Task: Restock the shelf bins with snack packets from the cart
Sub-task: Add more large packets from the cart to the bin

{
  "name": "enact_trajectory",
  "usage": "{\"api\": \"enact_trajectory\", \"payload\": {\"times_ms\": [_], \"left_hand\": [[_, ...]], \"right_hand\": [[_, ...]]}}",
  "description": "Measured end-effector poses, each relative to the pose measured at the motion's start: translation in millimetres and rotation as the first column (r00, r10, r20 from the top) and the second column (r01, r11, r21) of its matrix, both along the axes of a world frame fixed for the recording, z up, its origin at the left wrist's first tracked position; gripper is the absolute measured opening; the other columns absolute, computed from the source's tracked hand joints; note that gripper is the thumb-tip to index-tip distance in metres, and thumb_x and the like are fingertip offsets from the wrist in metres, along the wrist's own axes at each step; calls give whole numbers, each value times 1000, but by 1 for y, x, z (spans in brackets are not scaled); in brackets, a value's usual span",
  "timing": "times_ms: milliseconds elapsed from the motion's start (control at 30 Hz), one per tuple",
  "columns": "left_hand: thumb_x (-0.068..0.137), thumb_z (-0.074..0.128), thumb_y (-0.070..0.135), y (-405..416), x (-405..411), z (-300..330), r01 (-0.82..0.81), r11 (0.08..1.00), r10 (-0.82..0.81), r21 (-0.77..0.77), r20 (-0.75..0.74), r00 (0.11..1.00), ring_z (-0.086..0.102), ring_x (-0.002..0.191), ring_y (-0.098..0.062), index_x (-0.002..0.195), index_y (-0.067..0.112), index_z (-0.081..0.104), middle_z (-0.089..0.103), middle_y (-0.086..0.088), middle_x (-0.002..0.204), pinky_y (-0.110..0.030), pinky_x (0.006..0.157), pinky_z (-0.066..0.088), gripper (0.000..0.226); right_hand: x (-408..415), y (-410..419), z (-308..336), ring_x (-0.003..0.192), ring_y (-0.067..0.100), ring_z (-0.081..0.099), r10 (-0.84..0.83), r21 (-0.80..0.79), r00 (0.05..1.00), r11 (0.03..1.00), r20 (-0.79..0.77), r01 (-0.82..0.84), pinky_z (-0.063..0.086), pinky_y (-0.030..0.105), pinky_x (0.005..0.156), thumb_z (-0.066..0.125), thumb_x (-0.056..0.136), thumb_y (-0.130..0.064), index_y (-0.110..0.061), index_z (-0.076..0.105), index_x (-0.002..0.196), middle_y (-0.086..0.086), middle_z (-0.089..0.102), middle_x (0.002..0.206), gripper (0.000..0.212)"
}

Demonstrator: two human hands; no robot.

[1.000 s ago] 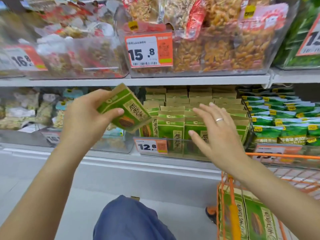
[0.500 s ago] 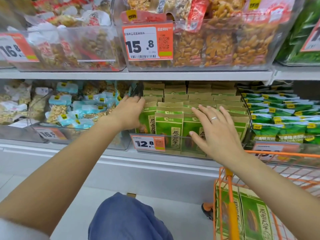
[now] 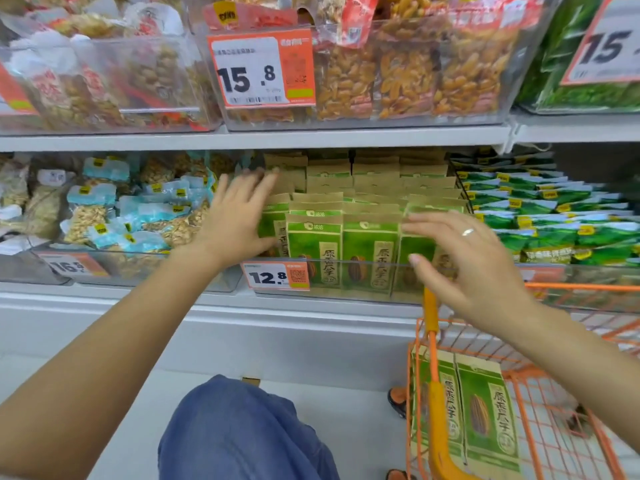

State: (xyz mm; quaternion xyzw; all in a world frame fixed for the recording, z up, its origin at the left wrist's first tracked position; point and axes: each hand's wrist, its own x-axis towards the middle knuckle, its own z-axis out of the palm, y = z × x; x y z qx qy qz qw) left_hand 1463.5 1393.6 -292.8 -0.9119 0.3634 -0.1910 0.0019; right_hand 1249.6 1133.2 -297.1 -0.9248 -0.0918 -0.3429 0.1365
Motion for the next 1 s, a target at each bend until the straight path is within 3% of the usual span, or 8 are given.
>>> {"api": "enact_trajectory", "payload": {"times_ms": [133,233,333,433,567,733,900,1000], "left_hand": [[80,60,25,-7,-59,4,62,832,-39,-551,53,998,36,134,-33,141,3,41,48,-18,138,-43,114,22,67],[86,55,17,-47,-119,-4,254,748,-301,-613,27,953,50,114,-23,120,3,59,62,-12,116,-25,101,30,37],[90,53,35,-101,-158,-34,328,790,-510,-518,-259,820,43,128,-17,129,16,57,56,-2,131,-14,107,20,43],[87,50,47,-137,-180,-64,265,806,-529,-529,-444,723,13,146,-9,148,24,34,29,4,155,-13,112,3,67],[88,48,39,-146,-184,-78,266,783,-540,-563,-401,740,10,146,-8,148,19,35,31,4,155,-8,111,-1,64],[90,38,37,-145,-181,-84,255,766,-548,-591,-392,739,16,145,-9,141,14,46,40,1,149,-9,114,3,56],[92,38,33,-145,-179,-88,272,758,-550,-592,-357,755,18,145,-12,138,14,49,41,1,147,-9,114,3,51],[91,40,36,-146,-180,-89,276,742,-558,-611,-336,759,19,144,-9,138,17,49,41,8,145,-9,114,5,51]], "right_hand": [[-62,-49,-13,66,12,65,105,62,993,993,-55,-102,50,26,61,49,93,-25,-9,73,90,-2,69,76,28],[-86,-68,-40,57,9,64,37,-116,936,990,-351,-82,45,22,50,44,93,-34,-17,72,90,-9,67,67,33],[-88,-77,-76,91,16,65,-293,-287,503,954,-813,91,46,27,68,37,97,-48,-24,59,119,-7,69,100,39],[-89,-86,-114,105,29,61,-91,-67,45,919,-995,390,49,29,71,45,99,-45,-15,50,124,6,61,108,39],[-89,-95,-149,91,20,59,126,137,78,582,-989,801,55,33,78,56,95,-37,-9,53,124,8,57,118,40],[-93,-92,-169,75,12,57,143,114,36,585,-989,803,48,20,51,72,85,-34,-21,59,90,-3,58,86,19],[-97,-94,-162,74,15,63,195,321,268,335,-943,886,53,26,67,76,81,-12,-12,58,77,5,67,82,18],[-93,-96,-134,84,18,66,74,254,255,531,-964,808,56,32,72,80,76,-13,-9,56,86,7,70,91,26]]}}
